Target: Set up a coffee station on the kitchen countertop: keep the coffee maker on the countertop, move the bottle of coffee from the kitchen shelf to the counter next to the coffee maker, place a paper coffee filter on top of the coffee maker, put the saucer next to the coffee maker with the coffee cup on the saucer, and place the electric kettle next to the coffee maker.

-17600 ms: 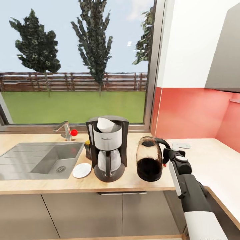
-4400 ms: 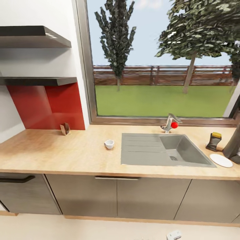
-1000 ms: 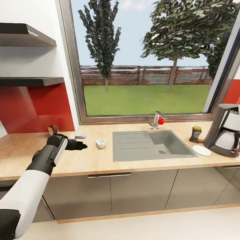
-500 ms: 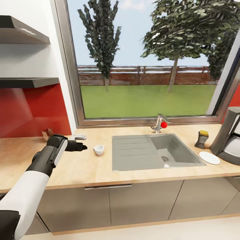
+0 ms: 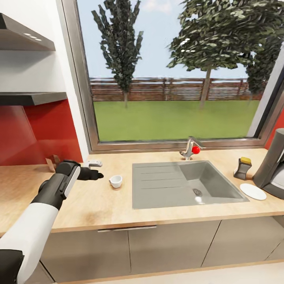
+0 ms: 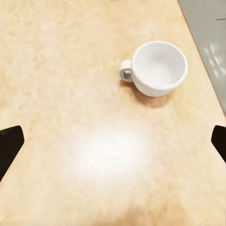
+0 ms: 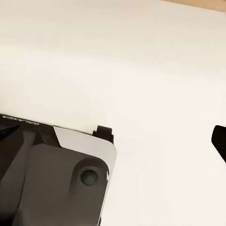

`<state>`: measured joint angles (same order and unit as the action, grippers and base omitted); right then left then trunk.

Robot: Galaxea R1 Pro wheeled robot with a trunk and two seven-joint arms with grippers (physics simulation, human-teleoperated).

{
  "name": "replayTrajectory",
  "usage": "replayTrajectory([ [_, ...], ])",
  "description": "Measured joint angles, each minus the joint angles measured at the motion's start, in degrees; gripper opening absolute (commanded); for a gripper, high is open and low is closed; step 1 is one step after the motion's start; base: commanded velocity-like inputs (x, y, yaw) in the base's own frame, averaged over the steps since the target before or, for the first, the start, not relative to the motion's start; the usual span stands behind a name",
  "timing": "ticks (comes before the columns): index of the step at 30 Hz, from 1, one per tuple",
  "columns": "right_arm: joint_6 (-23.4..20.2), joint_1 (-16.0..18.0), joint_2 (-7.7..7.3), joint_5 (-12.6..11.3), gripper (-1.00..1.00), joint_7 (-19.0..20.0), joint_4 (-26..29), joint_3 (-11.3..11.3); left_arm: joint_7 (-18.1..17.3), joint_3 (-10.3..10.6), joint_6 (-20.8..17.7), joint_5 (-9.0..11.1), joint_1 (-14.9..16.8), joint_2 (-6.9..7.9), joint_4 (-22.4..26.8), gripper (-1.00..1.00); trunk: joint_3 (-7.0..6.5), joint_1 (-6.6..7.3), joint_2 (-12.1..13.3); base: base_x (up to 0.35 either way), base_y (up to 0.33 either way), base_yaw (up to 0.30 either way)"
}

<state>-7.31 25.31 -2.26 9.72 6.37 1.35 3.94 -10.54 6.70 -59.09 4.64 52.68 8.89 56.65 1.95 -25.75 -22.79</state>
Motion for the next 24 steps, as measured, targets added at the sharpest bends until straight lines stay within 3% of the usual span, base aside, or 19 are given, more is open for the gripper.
replayTrajectory([
  [7, 0.0, 0.0, 0.00, 0.0, 1.00, 0.0, 0.0, 0.0, 0.0, 0.0, 0.0, 0.0, -0.1, -0.13, -0.3, 1.00, 0.00, 0.03, 0.0, 0.268, 0.000, 0.000],
  [15, -0.1, 0.0, -0.10, 0.1, 1.00, 0.0, 0.0, 0.0, 0.0, 0.0, 0.1, -0.1, -2.4, -0.32, -0.4, 1.00, 0.00, 0.01, 0.0, 0.248, 0.000, 0.000],
  [24, -0.3, -8.1, -1.91, 0.2, 1.00, -0.3, -0.1, 0.0, 0.0, 0.0, 0.1, -0.1, -2.7, 0.07, -0.4, 1.00, 0.01, 0.00, 0.0, 0.014, 0.000, 0.000],
])
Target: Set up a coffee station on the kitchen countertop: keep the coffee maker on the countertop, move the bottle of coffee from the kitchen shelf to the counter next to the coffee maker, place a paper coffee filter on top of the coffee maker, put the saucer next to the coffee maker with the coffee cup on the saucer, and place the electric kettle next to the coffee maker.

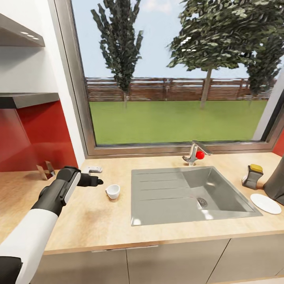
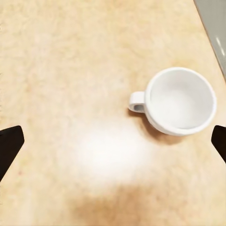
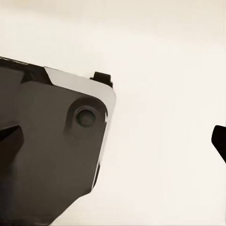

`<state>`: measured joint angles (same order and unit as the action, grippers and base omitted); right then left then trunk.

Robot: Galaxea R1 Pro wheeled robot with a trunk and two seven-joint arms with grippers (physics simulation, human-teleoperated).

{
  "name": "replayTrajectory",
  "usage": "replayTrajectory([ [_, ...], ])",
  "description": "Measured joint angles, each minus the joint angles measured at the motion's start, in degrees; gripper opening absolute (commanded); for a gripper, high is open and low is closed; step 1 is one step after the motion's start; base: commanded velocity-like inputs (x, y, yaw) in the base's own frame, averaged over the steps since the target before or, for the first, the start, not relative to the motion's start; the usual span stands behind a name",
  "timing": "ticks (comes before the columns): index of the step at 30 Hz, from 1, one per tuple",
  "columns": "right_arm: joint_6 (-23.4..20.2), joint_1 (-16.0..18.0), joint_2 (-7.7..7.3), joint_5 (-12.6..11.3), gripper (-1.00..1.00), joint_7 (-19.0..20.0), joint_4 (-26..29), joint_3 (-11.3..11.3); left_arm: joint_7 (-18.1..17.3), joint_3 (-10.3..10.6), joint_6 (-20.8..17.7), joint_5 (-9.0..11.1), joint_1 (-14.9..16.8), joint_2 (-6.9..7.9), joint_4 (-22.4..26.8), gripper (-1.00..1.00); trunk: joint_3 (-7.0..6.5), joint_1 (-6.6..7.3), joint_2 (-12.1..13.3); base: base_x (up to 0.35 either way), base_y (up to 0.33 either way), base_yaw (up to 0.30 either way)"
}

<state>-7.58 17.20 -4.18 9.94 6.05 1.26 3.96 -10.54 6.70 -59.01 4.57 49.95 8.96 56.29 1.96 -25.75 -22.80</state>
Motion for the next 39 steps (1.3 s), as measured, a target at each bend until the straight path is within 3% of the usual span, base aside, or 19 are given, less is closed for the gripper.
replayTrajectory([
  [8, 0.0, -3.6, -0.58, 0.1, 1.00, 0.1, 0.0, 0.0, 0.0, -0.1, 0.1, -0.1, 0.0, 0.01, -2.1, 1.00, 0.00, 0.02, 0.0, 0.114, 0.000, 0.000],
  [32, 0.2, -3.9, -0.54, 0.0, 1.00, 0.1, 0.2, 0.1, -0.1, -0.3, -0.1, -0.1, 0.3, 0.06, -5.0, 1.00, -0.01, 0.00, 0.0, 0.116, 0.000, 0.000],
  [36, 0.2, -3.9, -0.54, 0.0, 1.00, 0.1, 0.2, 0.1, -0.2, -0.4, -0.1, 0.0, 2.4, -0.03, -11.1, 1.00, -0.01, -0.01, 0.0, 0.001, 0.000, 0.000],
  [39, 0.2, -3.9, -0.49, 0.0, 1.00, 0.1, 0.2, 0.1, -0.2, -0.5, -0.2, -0.1, 6.4, -0.50, -20.4, 1.00, -0.01, -0.01, 0.0, 0.000, 0.000, 0.000],
])
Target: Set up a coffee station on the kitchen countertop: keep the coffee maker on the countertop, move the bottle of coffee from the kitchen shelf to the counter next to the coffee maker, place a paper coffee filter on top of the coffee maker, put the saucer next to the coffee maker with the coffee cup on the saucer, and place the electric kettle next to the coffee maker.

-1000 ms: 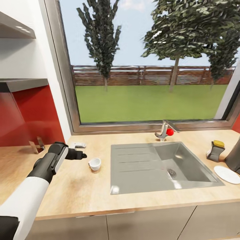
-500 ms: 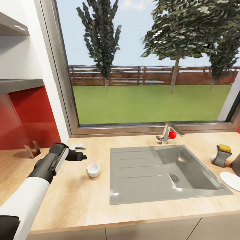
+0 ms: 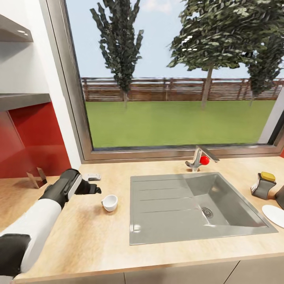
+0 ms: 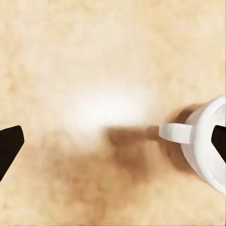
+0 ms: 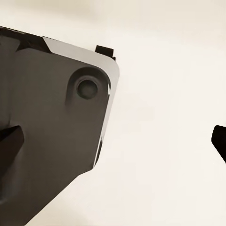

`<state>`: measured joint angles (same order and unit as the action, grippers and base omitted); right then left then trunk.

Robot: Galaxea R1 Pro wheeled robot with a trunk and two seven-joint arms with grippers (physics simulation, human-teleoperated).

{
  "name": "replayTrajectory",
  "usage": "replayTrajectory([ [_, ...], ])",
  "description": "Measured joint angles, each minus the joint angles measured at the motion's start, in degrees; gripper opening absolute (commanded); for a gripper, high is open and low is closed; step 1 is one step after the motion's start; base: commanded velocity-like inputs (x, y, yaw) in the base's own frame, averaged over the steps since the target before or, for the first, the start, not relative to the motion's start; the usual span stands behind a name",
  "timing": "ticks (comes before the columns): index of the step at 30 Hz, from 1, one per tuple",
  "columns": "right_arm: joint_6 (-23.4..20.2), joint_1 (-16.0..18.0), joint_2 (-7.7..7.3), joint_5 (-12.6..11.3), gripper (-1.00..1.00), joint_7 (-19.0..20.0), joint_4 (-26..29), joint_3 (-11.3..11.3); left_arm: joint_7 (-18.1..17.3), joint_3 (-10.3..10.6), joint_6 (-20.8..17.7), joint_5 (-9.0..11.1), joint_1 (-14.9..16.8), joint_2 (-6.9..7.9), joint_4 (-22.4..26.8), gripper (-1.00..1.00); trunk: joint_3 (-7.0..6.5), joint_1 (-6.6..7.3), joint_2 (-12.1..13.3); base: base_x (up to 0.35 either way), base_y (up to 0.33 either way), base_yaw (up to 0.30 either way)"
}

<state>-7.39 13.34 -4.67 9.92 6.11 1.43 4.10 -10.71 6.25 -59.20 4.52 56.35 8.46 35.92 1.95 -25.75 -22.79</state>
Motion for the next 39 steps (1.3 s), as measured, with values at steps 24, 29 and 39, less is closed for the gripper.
replayTrajectory([
  [24, 0.0, 0.0, 0.27, -0.1, 1.00, 0.0, 0.0, 0.0, -13.2, 16.0, 0.1, -0.1, 6.9, 0.03, -14.3, 1.00, 0.00, 0.00, 0.0, 0.000, 0.000, 0.000],
  [29, 0.0, 0.0, 0.31, -0.1, 1.00, 0.0, 0.0, 0.0, -13.2, 16.1, 0.1, -0.1, 6.9, 0.07, -14.3, 1.00, 0.00, 0.00, 0.0, 0.000, 0.000, 0.000],
  [39, 0.0, 0.0, 0.29, -0.1, 1.00, 0.0, 0.0, 0.0, -13.2, 16.0, 0.1, 0.1, 6.7, -0.44, -14.7, 1.00, 0.00, 0.02, 0.0, 0.108, 0.000, 0.000],
])
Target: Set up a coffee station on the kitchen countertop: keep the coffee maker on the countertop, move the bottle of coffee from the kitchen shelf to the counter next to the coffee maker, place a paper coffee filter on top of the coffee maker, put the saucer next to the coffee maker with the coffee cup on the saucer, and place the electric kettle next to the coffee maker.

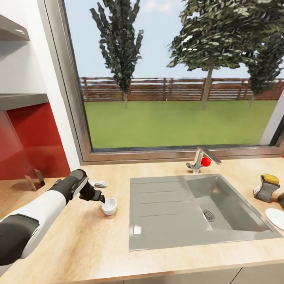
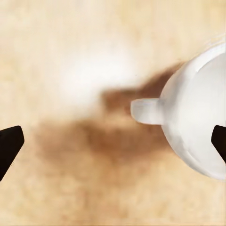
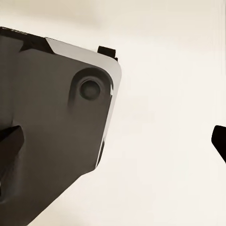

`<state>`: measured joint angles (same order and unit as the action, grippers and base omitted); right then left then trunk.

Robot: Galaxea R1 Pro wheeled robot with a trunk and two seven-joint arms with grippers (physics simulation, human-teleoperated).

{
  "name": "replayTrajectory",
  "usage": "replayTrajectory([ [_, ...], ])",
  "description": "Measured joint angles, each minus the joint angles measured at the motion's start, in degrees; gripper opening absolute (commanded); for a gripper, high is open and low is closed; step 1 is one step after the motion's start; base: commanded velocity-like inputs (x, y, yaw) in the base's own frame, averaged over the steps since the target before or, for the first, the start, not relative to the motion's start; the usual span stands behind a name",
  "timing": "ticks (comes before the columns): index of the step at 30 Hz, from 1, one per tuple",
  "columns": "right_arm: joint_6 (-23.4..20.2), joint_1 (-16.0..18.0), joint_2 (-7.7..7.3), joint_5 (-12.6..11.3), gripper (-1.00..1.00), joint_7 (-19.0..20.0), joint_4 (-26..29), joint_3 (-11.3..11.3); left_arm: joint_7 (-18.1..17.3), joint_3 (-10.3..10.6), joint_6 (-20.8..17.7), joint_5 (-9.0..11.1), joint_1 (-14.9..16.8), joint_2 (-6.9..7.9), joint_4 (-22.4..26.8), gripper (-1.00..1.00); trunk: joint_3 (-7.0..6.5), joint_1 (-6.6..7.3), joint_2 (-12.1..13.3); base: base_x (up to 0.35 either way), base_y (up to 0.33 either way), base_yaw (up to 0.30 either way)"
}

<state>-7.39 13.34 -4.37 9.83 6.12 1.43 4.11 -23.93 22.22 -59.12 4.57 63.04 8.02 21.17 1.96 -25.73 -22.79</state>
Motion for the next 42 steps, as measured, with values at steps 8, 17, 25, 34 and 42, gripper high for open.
replayTrajectory([
  [8, 0.0, 0.0, 0.00, 0.0, 1.00, 0.0, 0.0, 0.0, 0.0, 0.1, 0.0, 0.0, -0.4, -0.09, -0.2, 1.00, 0.00, -0.02, 0.0, 0.031, 0.000, 0.000],
  [17, 0.0, 0.0, 0.00, 0.0, 1.00, 0.1, 0.0, 0.0, 0.0, 0.1, 0.1, -0.1, -0.9, -0.09, -0.2, 1.00, 0.00, -0.01, 0.0, 0.047, -0.028, 0.000],
  [25, 0.0, 0.0, -0.10, 0.1, 1.00, 0.0, 0.0, 0.0, 0.0, 0.3, 0.1, -0.2, -0.8, 0.07, -0.2, 1.00, 0.00, -0.02, 0.0, 0.041, -0.026, 0.000],
  [34, 0.0, 0.0, 0.00, 0.1, 1.00, 0.0, 0.1, 0.1, 0.0, 0.1, 0.2, -0.2, -0.9, 0.29, -0.3, 1.00, 0.00, -0.02, 0.0, 0.001, 0.000, 0.000],
  [42, 0.0, 0.0, -0.08, 0.1, 1.00, 0.0, 0.1, 0.0, 0.0, 0.0, 0.2, -0.2, -1.0, -0.05, -0.5, 1.00, 0.00, -0.02, 0.0, 0.000, 0.000, 0.000],
])
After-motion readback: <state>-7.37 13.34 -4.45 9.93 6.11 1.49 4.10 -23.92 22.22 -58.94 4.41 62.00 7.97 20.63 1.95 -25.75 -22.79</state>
